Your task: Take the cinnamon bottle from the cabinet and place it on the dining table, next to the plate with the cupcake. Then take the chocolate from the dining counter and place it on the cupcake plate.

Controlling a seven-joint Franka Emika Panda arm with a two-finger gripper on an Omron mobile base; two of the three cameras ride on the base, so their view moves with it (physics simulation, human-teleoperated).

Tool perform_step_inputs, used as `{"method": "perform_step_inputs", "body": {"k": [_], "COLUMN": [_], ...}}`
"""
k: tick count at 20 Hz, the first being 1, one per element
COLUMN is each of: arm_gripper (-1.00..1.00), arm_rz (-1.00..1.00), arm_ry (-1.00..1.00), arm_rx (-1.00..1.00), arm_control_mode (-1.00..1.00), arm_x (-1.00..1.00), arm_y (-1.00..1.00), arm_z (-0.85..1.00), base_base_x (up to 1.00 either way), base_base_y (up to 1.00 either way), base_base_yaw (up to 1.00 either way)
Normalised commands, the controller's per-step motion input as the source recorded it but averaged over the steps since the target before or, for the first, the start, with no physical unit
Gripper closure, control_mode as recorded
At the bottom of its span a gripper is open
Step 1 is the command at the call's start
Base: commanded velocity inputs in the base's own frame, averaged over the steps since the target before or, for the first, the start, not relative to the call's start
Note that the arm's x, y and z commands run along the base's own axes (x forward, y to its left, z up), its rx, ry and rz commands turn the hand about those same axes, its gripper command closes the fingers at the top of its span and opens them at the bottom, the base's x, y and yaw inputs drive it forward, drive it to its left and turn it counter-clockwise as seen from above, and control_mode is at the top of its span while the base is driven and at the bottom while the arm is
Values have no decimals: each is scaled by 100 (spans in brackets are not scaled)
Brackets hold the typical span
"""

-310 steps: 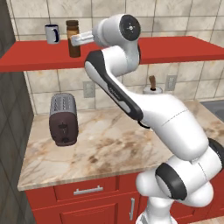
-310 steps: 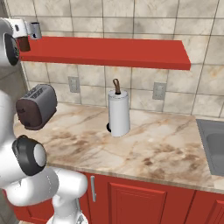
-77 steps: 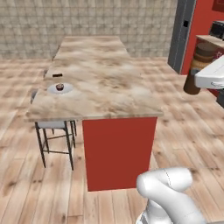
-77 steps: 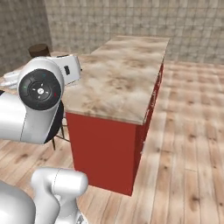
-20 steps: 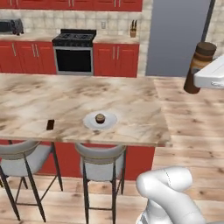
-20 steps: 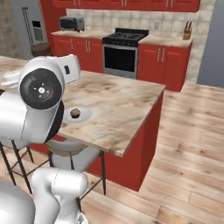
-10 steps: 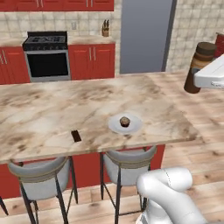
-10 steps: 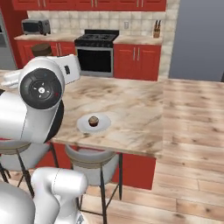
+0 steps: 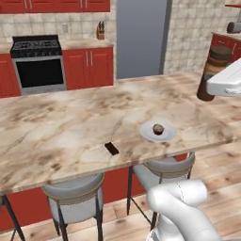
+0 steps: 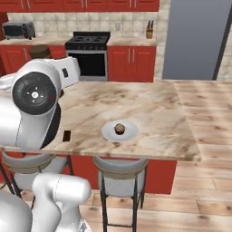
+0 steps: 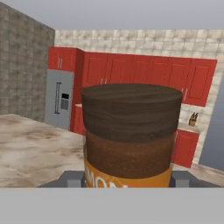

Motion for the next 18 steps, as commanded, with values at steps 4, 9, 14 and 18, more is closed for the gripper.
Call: {"method": "perform_step_inputs", "body": {"k": [4,9,14,18], "arm_gripper": [100,100,100,100], "arm_rz": [0,0,0,4], "arm_ry": [0,0,4,14], "arm_rx": [0,0,0,0], "arm_control_mode": [100,100,-100,-100], "arm_x": [0,0,0,0], "arm_y": [0,0,3,5], "arm_z": [0,0,-2,-26], "base_base_x": [60,74,23,0], "base_base_y": [21,33,21,0], "base_base_yaw": [-18,-7,0,0]}}
